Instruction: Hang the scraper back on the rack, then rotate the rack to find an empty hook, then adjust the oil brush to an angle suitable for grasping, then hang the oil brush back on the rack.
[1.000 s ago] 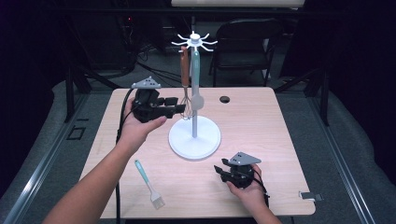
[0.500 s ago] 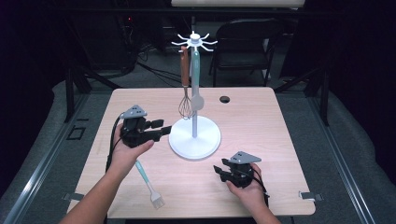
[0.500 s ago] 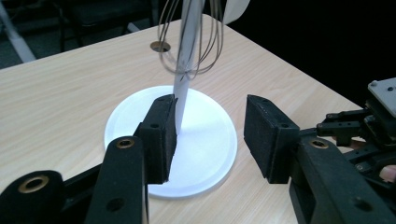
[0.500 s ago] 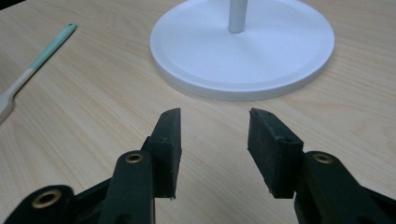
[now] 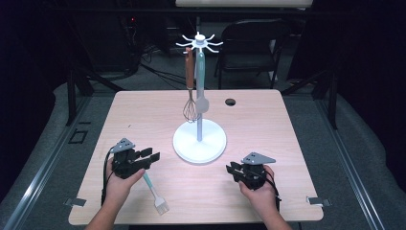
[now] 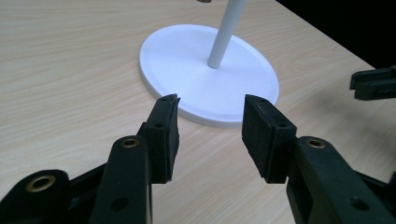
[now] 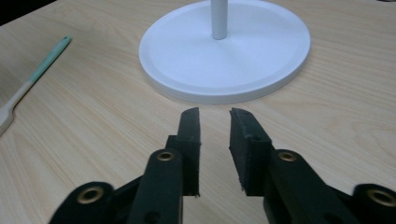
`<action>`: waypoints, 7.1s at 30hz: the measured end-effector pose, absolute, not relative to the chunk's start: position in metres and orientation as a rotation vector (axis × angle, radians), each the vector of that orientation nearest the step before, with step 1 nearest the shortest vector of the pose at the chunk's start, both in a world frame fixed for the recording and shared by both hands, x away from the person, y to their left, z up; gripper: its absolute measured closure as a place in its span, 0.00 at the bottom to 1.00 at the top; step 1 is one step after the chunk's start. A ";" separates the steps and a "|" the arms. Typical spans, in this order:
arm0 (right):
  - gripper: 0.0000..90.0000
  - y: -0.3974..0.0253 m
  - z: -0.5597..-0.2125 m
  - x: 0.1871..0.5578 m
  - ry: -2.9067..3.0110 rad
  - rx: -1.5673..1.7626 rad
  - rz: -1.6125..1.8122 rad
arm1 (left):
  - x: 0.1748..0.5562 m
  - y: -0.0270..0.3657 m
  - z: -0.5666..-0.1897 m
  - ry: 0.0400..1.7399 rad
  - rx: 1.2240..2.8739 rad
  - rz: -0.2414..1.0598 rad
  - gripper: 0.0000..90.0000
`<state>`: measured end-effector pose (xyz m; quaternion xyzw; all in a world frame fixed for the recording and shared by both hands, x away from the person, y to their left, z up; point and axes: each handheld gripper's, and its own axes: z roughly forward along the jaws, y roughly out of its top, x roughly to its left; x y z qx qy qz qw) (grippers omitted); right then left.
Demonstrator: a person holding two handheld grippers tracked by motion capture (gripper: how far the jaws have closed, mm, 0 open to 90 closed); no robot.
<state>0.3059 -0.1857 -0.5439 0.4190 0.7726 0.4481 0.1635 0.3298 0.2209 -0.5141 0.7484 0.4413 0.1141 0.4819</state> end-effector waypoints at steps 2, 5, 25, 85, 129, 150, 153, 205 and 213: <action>0.91 -0.188 -0.542 0.306 2.194 1.205 1.284 | 0.329 0.224 -0.517 1.087 1.818 0.289 0.62; 0.96 -0.192 -0.537 0.307 2.195 1.189 1.287 | 0.328 0.230 -0.520 1.097 1.800 0.285 0.62; 1.00 -0.193 -0.491 0.323 2.070 1.061 1.452 | 0.327 0.243 -0.528 1.128 1.764 0.249 0.61; 1.00 -0.156 -0.284 0.403 1.762 0.853 1.646 | 0.332 0.243 -0.534 1.129 1.780 0.240 0.61; 1.00 -0.119 -0.266 0.389 1.789 0.761 1.680 | 0.333 0.244 -0.535 1.135 1.762 0.243 0.61; 1.00 -0.117 -0.291 0.384 1.825 0.769 1.632 | 0.333 0.245 -0.536 1.140 1.764 0.241 0.61; 1.00 -0.122 -0.303 0.385 1.838 0.792 1.623 | 0.333 0.246 -0.536 1.141 1.768 0.243 0.61; 0.70 -0.081 -0.546 0.333 2.471 1.003 1.318 | 0.335 0.256 -0.539 1.185 1.752 0.258 0.60; 0.65 -0.023 -0.563 0.326 2.586 0.910 1.296 | 0.335 0.256 -0.540 1.185 1.752 0.262 0.60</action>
